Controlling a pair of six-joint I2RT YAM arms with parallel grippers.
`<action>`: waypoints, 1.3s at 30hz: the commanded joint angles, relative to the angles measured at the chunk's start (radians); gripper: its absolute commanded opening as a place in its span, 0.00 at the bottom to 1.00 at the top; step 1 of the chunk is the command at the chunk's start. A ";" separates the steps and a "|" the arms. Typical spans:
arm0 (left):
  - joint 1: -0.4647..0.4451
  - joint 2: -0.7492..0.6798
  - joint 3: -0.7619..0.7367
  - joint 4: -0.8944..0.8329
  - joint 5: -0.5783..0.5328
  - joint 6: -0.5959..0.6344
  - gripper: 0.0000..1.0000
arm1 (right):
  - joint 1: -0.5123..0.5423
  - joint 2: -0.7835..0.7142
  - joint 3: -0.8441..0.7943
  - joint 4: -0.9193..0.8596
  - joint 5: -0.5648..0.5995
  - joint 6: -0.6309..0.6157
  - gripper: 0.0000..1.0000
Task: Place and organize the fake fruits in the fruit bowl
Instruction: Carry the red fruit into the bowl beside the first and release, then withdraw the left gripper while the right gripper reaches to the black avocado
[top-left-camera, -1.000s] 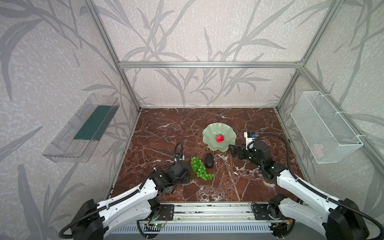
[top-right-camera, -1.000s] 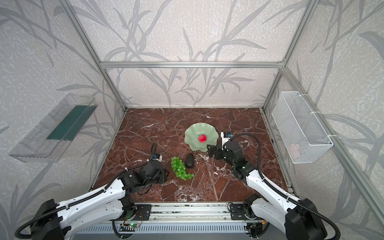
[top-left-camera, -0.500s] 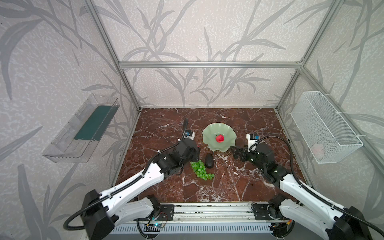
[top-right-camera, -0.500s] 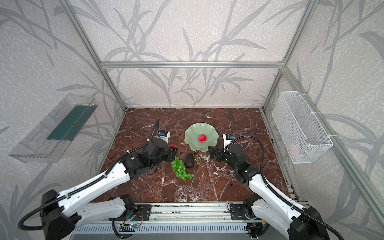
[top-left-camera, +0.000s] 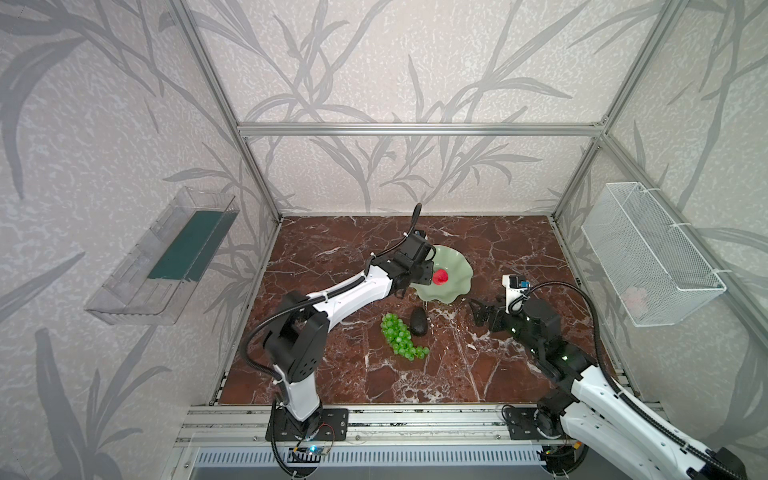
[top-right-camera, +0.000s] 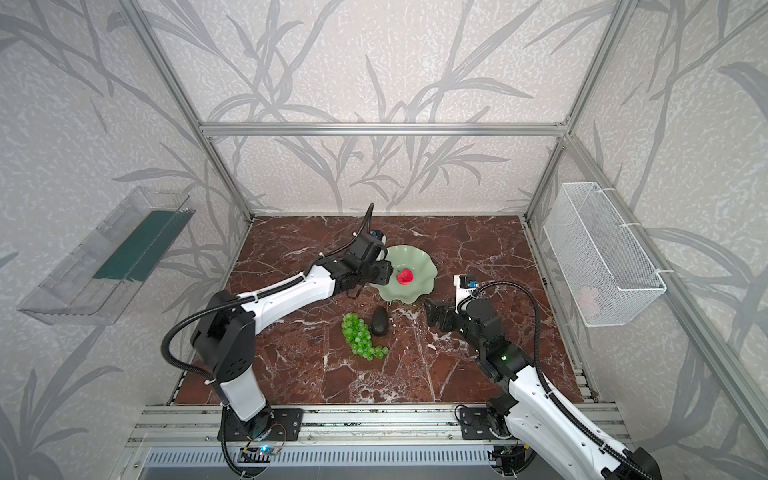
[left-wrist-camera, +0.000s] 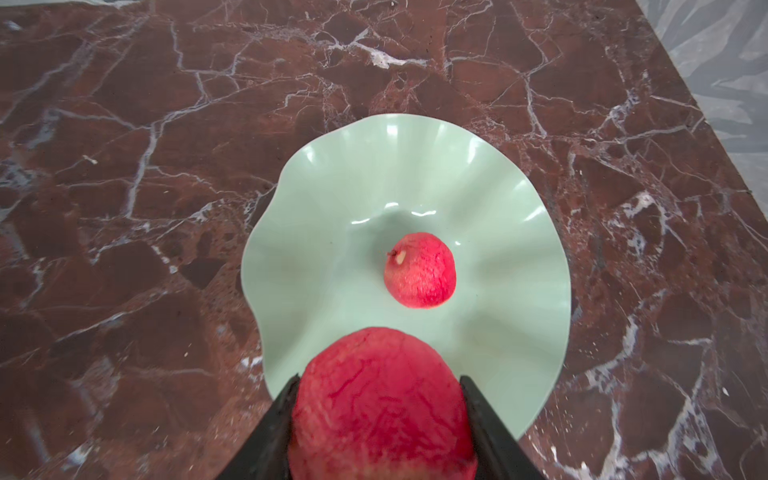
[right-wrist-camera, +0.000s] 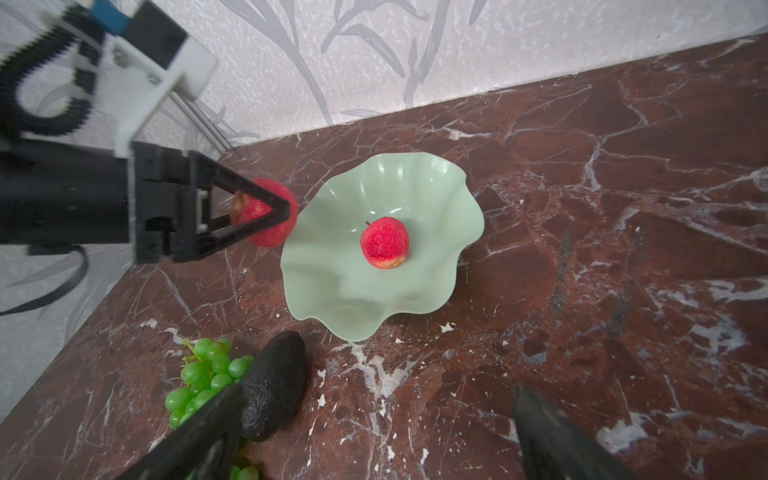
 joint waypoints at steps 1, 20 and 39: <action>0.011 0.089 0.091 -0.044 0.033 0.014 0.33 | -0.003 -0.040 -0.008 -0.040 0.025 -0.014 0.99; 0.012 0.390 0.371 -0.305 0.047 -0.060 0.37 | -0.008 -0.123 0.003 -0.128 0.081 -0.037 1.00; 0.035 -0.025 0.195 -0.192 -0.032 -0.079 0.80 | 0.063 0.025 0.145 -0.252 0.063 0.004 0.93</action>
